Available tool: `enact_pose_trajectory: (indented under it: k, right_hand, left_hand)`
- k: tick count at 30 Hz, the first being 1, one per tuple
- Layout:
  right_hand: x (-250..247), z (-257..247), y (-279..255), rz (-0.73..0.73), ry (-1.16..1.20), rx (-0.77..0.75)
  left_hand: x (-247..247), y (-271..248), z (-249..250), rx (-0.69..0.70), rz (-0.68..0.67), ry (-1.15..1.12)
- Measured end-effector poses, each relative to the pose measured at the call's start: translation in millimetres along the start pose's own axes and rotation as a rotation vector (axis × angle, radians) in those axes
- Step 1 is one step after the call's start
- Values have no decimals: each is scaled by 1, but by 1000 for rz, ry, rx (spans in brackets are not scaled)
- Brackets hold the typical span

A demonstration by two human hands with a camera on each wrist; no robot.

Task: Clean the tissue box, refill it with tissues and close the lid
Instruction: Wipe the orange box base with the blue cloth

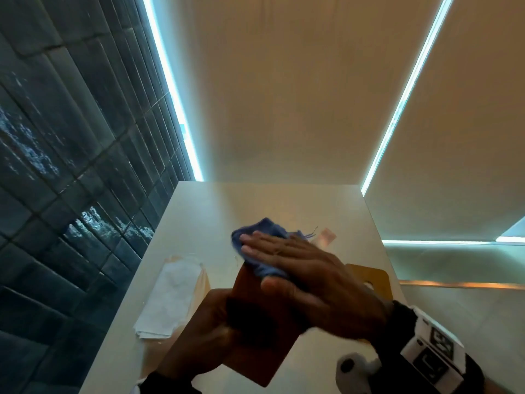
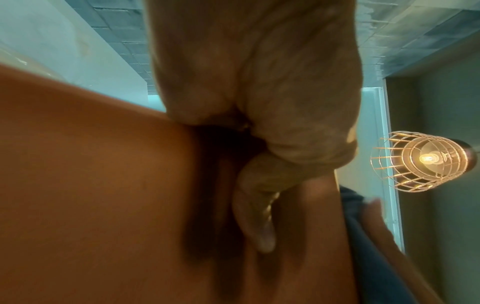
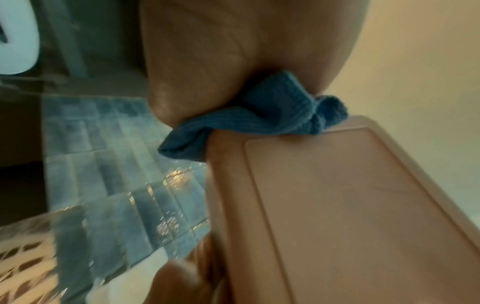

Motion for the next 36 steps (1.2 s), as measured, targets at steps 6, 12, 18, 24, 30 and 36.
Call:
enact_pose_trajectory:
  k: [6, 12, 18, 24, 30, 36]
  right_hand:
    - [7, 0, -4, 0, 47, -194]
    - [3, 39, 5, 205, 264, 169]
    - [5, 17, 5, 24, 134, -97]
    - [-15, 52, 18, 195, 242, 224]
    - [3, 0, 13, 51, -104, -202]
    - [-11, 43, 19, 303, 242, 165]
  left_hand:
    - [1, -5, -6, 16, 79, -42]
    - [-7, 2, -15, -72, 101, -68]
    - [-10, 1, -13, -34, 129, -58]
    - [-14, 0, -18, -88, 166, -17]
    - [-21, 1, -6, -17, 149, 111]
    - [-20, 3, -20, -124, 199, 44]
Point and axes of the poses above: each hand's wrist, its own y-axis towards the middle knuckle, its own x-axis out of the palm, z = x × y, the point moved 5 cm from there along y, towards the middle knuckle, and after that the axes turned 15 degrees about -z, right-handed, at the moved point
